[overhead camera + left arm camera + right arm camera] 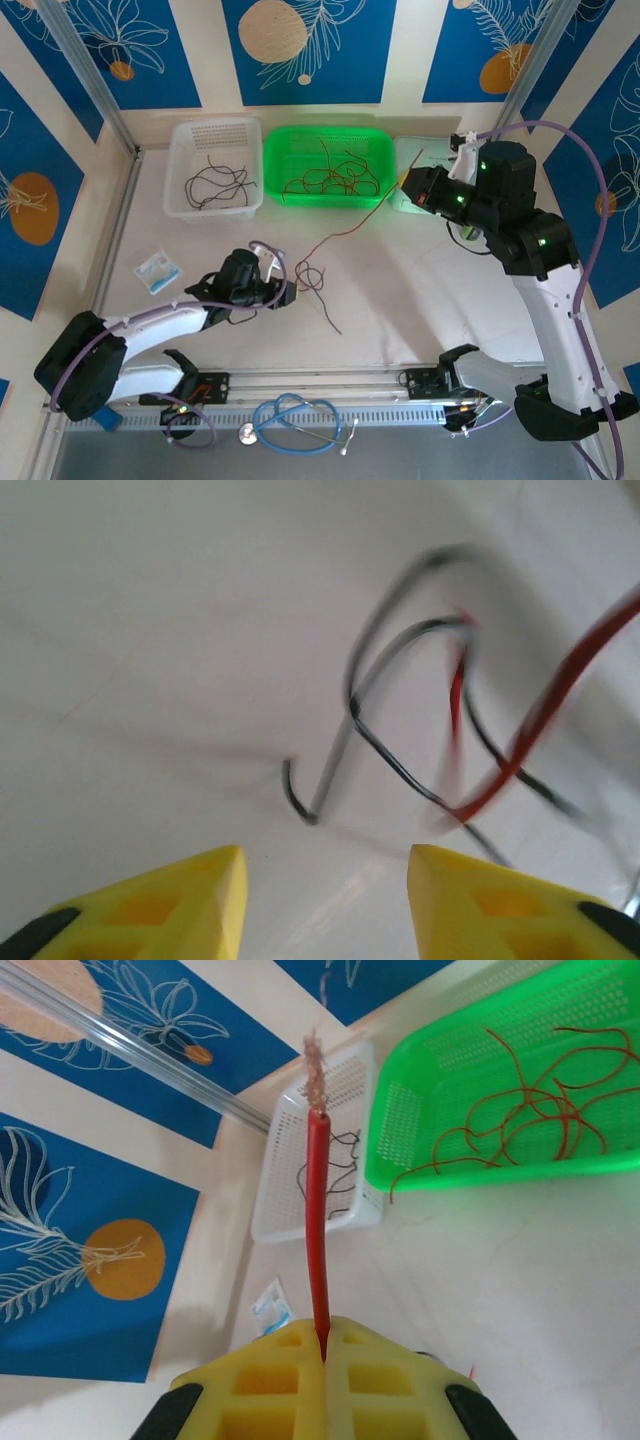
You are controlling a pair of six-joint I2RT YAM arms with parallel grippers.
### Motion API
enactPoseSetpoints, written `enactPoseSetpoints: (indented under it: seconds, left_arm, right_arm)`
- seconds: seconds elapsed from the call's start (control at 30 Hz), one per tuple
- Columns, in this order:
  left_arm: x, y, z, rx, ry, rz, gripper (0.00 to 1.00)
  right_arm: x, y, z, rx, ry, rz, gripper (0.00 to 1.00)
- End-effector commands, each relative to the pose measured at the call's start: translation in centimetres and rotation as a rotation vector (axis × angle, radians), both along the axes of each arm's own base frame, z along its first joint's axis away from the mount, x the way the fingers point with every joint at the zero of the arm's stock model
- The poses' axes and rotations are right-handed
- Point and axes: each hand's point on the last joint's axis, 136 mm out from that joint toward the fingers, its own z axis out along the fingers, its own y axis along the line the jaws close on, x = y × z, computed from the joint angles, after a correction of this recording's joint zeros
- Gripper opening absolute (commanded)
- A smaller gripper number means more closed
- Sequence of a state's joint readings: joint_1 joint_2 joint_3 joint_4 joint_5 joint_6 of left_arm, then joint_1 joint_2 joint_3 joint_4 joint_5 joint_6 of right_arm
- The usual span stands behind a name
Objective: Untangle the cables
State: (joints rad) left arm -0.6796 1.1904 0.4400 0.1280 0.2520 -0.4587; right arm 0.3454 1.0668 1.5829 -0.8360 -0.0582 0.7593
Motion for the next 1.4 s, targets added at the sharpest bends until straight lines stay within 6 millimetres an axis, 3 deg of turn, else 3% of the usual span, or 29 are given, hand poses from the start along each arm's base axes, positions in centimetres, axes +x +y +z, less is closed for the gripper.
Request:
enactPoseSetpoints:
  seconds: [0.0, 0.2, 0.33, 0.43, 0.6, 0.77, 0.93, 1.07, 1.2, 1.37]
  left_arm:
    - [-0.9, 1.2, -0.8, 0.056, 0.012, 0.004, 0.52]
    - [-1.5, 2.5, -1.7, 0.075, 0.028, 0.055, 0.54]
    - [-1.4, 3.1, -1.5, 0.081, 0.018, 0.081, 0.54]
    - [-1.1, 2.7, -0.4, 0.066, -0.011, 0.065, 0.61]
    - [-0.1, 0.5, 3.0, -0.007, -0.103, -0.016, 0.69]
    - [0.1, -3.4, 6.5, -0.132, -0.147, -0.174, 0.72]
    - [0.4, -7.0, 8.3, -0.255, -0.155, -0.283, 0.74]
    - [0.3, -9.3, 7.6, -0.287, -0.136, -0.344, 0.74]
    - [0.4, -10.5, 5.6, -0.262, -0.123, -0.358, 0.74]
    - [2.6, -11.3, 3.2, -0.208, -0.128, -0.294, 0.72]
  right_arm:
    - [0.8, 1.5, -0.1, 0.051, 0.006, 0.051, 0.00]
    - [1.7, 2.3, -0.7, 0.052, 0.022, 0.067, 0.00]
    - [1.7, 2.3, 0.3, 0.055, 0.001, 0.069, 0.00]
    - [1.6, 2.5, 1.6, 0.062, -0.022, 0.083, 0.00]
    - [1.2, 2.9, 2.7, 0.074, -0.036, 0.103, 0.00]
    - [1.2, 3.3, 3.4, 0.093, -0.046, 0.106, 0.00]
    - [0.9, 4.1, 5.5, 0.125, -0.085, 0.133, 0.00]
    - [0.7, 4.3, 7.5, 0.140, -0.132, 0.119, 0.00]
    - [0.5, 4.0, 8.9, 0.159, -0.169, 0.095, 0.00]
    - [0.0, 3.6, 9.9, 0.177, -0.196, 0.081, 0.00]
